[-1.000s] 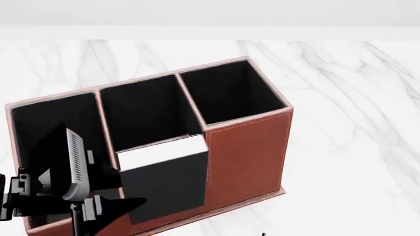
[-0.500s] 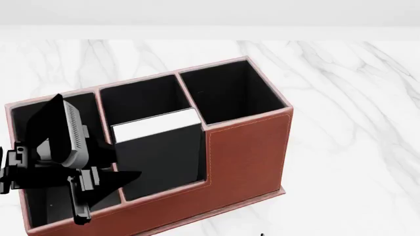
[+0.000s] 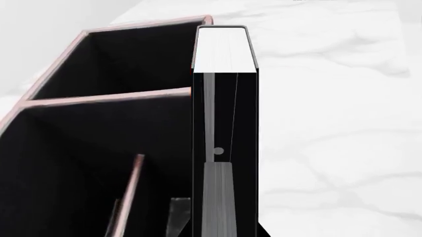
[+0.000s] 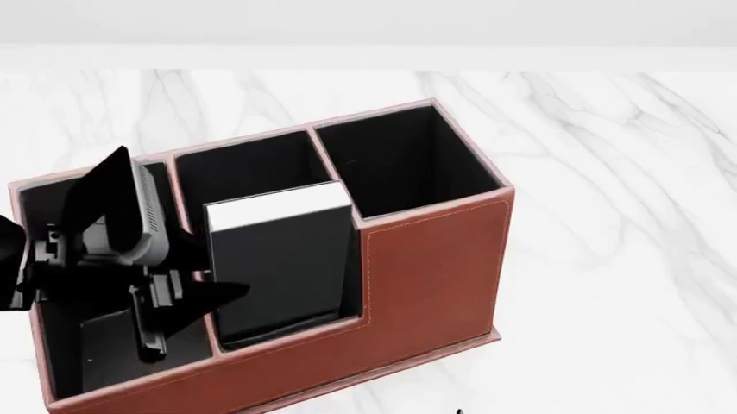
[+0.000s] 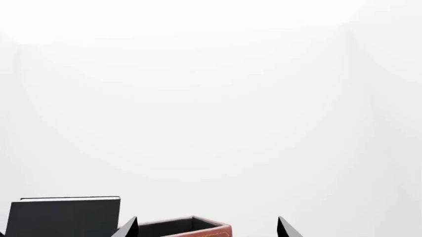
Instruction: Pick up the book and place it in the back compartment of the caddy.
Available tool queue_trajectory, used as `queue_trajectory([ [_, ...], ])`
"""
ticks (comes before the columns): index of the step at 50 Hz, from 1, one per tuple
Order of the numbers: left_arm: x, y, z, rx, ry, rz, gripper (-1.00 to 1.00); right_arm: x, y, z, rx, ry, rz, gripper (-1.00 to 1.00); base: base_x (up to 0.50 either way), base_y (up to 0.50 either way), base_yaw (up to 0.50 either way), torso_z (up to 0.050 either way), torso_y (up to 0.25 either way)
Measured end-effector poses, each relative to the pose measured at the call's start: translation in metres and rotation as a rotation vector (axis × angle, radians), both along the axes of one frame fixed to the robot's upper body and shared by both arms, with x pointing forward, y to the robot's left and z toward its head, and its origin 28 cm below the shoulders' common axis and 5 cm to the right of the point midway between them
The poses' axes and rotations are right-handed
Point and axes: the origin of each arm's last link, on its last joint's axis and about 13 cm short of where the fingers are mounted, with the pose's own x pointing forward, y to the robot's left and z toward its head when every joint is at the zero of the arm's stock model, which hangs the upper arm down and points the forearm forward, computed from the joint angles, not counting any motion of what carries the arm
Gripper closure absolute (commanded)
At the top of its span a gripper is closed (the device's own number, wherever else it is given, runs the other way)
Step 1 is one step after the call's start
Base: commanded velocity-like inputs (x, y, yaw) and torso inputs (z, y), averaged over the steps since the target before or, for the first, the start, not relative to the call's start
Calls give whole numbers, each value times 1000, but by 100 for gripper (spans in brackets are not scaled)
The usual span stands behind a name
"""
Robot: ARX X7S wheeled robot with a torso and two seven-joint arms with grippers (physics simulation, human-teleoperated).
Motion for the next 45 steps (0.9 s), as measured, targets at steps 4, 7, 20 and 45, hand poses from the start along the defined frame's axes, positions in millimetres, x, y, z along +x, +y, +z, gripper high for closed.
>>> queue_trajectory([
  [4, 4, 1, -3, -7, 5, 3, 100, 0, 0, 0, -1, 1, 0, -100, 0, 0, 0, 0, 3],
  [7, 6, 2, -6, -14, 8, 6, 100, 0, 0, 0, -1, 1, 0, -100, 0, 0, 0, 0, 0],
  [20, 12, 7, -26, -58, 31, 17, 100, 0, 1, -1, -3, 3, 1, -100, 0, 0, 0, 1, 2],
  [45, 17, 6, -46, -111, 68, 25, 100, 2, 1, -2, -6, 6, 4, -100, 0, 0, 0, 0, 1],
])
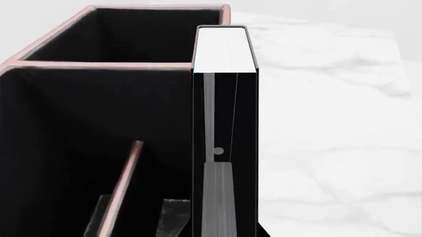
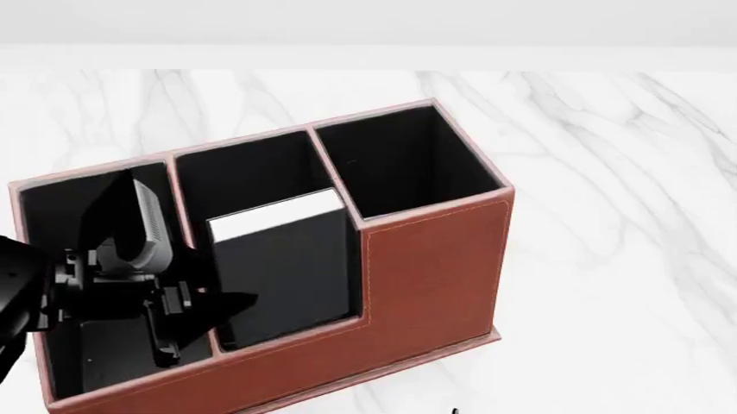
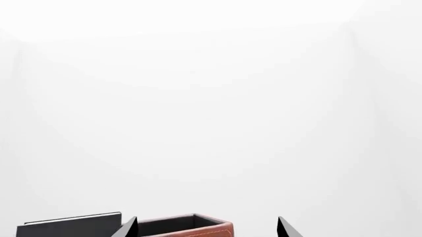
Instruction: Pick up the book and place it in the back compartment of the caddy.
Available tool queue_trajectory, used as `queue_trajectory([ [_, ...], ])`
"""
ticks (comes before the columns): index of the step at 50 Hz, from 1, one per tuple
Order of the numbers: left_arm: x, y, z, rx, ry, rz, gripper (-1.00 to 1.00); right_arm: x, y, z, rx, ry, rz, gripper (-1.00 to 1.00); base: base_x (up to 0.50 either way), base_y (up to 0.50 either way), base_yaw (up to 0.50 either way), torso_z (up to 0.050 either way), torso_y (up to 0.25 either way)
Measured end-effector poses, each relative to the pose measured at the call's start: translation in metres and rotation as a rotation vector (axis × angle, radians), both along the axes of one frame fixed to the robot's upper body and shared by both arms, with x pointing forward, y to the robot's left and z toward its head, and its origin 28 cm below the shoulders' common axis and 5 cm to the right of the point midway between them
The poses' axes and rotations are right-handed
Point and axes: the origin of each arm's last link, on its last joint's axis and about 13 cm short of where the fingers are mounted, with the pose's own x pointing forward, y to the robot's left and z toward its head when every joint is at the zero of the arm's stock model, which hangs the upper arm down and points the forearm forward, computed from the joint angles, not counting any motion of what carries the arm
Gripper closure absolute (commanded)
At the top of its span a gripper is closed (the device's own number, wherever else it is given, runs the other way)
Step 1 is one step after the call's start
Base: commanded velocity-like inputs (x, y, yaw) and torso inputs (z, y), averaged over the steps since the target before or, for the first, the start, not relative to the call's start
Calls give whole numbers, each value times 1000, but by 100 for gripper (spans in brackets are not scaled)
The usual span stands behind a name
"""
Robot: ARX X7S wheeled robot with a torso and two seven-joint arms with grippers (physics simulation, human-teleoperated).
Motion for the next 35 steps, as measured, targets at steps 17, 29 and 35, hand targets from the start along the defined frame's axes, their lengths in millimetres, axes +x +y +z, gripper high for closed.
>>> queue_trajectory([
  [17, 2, 0, 4, -1, -20, 8, 100, 0, 0, -1, -1, 3, 1, -100, 0, 0, 0, 0, 2],
  [29, 3, 3, 10, 3, -46, 23, 100, 0, 0, -1, -2, 4, 1, -100, 0, 0, 0, 0, 1],
  [35, 4, 2, 11, 16, -48, 27, 100, 0, 0, -1, -3, 4, 1, -100, 0, 0, 0, 2, 2],
])
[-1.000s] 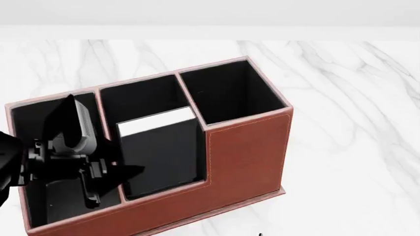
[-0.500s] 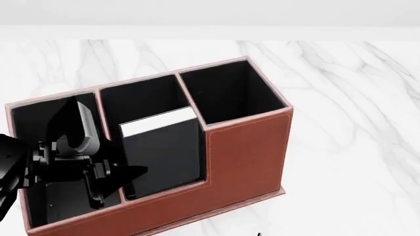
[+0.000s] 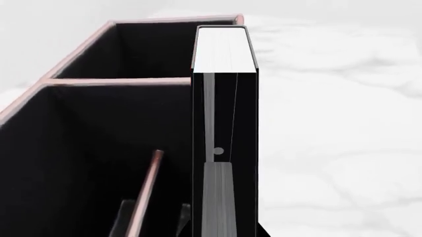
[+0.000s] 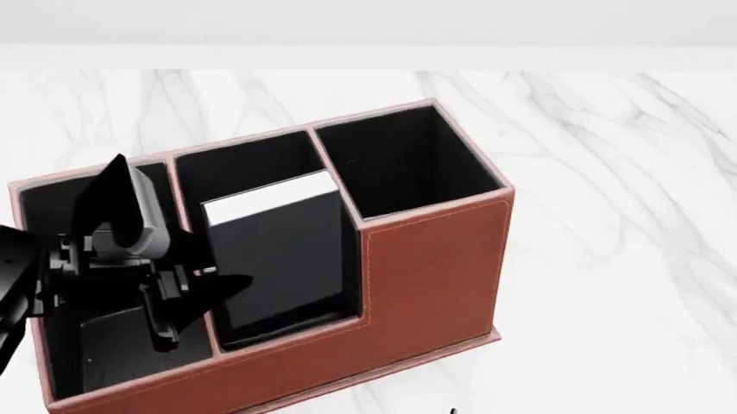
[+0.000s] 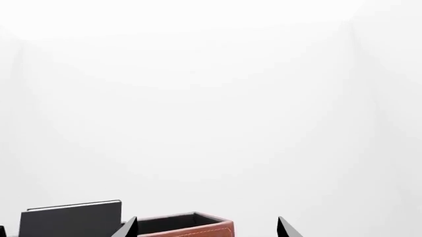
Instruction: Pick up the book and place it in the back compartment of the caddy.
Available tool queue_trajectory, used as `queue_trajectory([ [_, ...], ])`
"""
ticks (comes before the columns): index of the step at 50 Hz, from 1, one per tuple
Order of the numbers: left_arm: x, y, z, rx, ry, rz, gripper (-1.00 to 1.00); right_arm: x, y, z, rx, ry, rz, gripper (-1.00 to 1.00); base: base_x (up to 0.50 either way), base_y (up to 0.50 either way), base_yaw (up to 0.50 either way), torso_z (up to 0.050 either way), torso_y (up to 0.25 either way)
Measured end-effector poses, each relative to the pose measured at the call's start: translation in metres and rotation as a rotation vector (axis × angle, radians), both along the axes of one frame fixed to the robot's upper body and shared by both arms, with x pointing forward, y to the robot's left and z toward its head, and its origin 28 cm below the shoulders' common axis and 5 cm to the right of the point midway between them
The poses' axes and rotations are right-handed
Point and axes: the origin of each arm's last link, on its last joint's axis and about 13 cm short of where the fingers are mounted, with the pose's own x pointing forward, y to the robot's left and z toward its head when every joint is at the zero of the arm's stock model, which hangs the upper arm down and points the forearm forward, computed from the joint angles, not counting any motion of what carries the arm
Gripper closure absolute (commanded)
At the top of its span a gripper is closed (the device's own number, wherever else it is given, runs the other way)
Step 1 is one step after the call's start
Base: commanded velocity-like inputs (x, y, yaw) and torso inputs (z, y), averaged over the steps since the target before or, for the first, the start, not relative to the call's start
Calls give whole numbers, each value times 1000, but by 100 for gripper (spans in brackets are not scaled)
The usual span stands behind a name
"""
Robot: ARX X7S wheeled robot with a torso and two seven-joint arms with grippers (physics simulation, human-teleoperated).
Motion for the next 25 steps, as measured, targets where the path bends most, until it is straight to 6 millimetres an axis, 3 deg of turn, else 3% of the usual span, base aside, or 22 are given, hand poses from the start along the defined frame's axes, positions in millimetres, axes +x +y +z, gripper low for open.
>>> queue_trajectory([
  [25, 0, -3, 0, 57, 53, 46, 100, -1, 0, 0, 0, -1, 1, -100, 0, 0, 0, 0, 1],
])
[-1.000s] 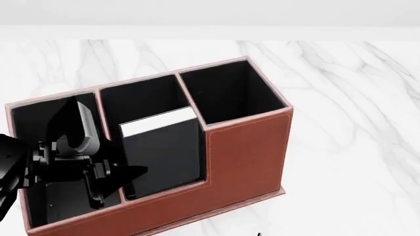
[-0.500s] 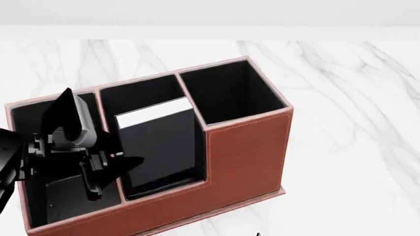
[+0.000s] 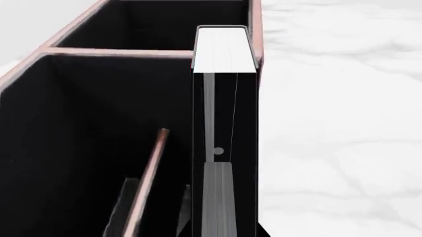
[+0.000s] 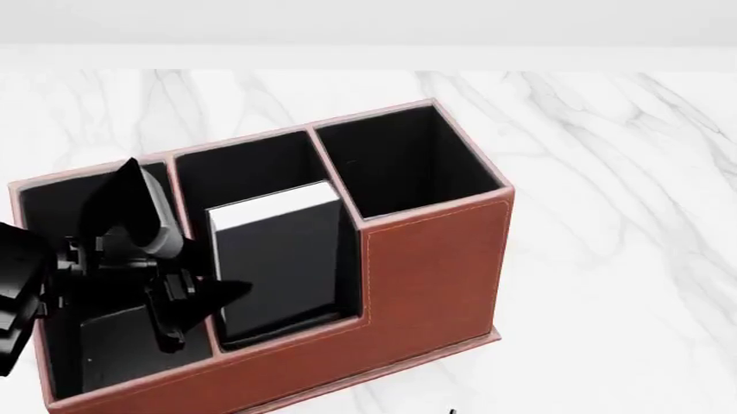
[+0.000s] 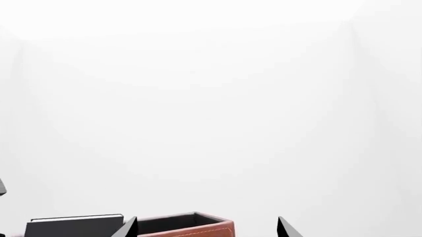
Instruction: Pick up the book and place it in the back compartment of the caddy.
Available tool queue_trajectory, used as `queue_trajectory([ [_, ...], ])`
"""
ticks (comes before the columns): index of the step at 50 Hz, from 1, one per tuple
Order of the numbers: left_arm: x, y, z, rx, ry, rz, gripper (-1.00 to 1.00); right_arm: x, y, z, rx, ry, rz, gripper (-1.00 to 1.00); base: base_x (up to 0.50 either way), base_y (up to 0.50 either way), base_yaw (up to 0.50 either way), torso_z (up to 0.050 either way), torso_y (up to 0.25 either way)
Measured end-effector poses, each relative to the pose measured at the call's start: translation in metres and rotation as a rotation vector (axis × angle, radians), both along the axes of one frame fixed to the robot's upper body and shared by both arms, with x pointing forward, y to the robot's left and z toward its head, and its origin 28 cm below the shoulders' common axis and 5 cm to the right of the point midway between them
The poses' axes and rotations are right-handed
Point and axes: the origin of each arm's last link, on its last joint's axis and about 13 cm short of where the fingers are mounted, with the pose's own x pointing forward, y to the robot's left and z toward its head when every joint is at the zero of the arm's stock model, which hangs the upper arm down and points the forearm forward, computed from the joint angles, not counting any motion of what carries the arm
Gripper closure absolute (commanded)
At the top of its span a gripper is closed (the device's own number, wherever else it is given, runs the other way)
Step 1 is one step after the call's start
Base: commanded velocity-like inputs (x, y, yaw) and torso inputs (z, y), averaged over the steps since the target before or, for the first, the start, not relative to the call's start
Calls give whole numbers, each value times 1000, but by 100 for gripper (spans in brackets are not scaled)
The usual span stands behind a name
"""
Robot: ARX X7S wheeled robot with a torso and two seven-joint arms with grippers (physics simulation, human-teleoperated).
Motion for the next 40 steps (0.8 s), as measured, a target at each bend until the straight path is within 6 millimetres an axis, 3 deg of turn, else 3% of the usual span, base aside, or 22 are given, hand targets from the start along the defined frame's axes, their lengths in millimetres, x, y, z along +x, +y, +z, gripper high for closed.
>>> queue_trajectory([
  [40, -3, -7, -9, 37, 62, 59, 100, 1, -1, -1, 0, 4, 3, -100, 0, 0, 0, 0, 1],
])
